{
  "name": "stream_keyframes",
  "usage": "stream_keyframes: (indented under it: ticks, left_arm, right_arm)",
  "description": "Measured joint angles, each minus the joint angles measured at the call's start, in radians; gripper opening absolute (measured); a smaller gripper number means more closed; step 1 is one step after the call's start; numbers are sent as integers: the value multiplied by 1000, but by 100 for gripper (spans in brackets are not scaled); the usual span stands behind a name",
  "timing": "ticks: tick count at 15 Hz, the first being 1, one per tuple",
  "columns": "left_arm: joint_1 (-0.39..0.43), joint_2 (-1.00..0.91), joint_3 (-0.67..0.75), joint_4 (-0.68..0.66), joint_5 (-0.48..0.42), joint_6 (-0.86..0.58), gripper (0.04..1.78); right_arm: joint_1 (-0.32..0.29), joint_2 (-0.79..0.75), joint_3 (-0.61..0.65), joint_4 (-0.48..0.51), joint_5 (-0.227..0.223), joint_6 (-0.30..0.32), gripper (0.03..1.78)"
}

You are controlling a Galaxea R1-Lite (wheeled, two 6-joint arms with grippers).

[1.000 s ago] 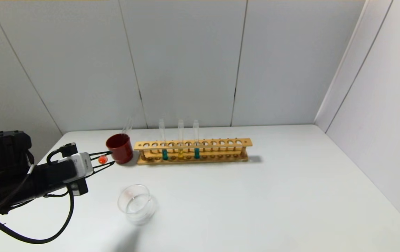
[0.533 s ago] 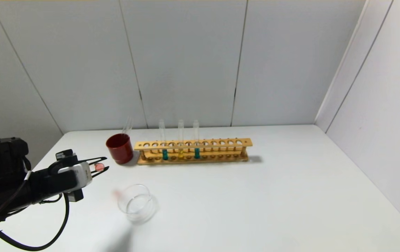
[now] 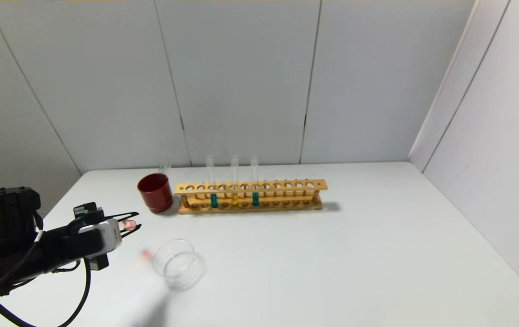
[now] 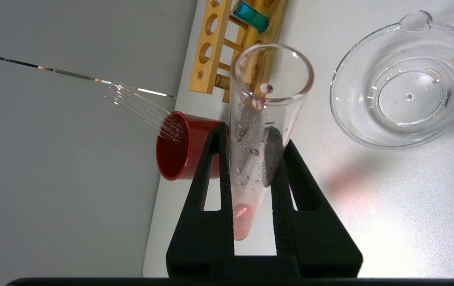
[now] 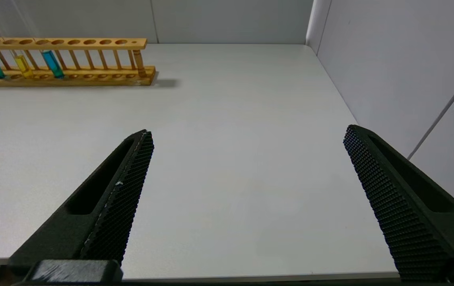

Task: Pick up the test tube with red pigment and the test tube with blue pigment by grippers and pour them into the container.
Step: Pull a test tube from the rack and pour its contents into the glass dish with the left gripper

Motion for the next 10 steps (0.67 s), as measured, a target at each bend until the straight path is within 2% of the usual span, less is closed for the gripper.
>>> stream_keyframes:
  ticks: [10]
  left_arm:
    - [3,52,13,-114,0,51,32]
  right_arm:
    - [0,0,0,0,0,0,175]
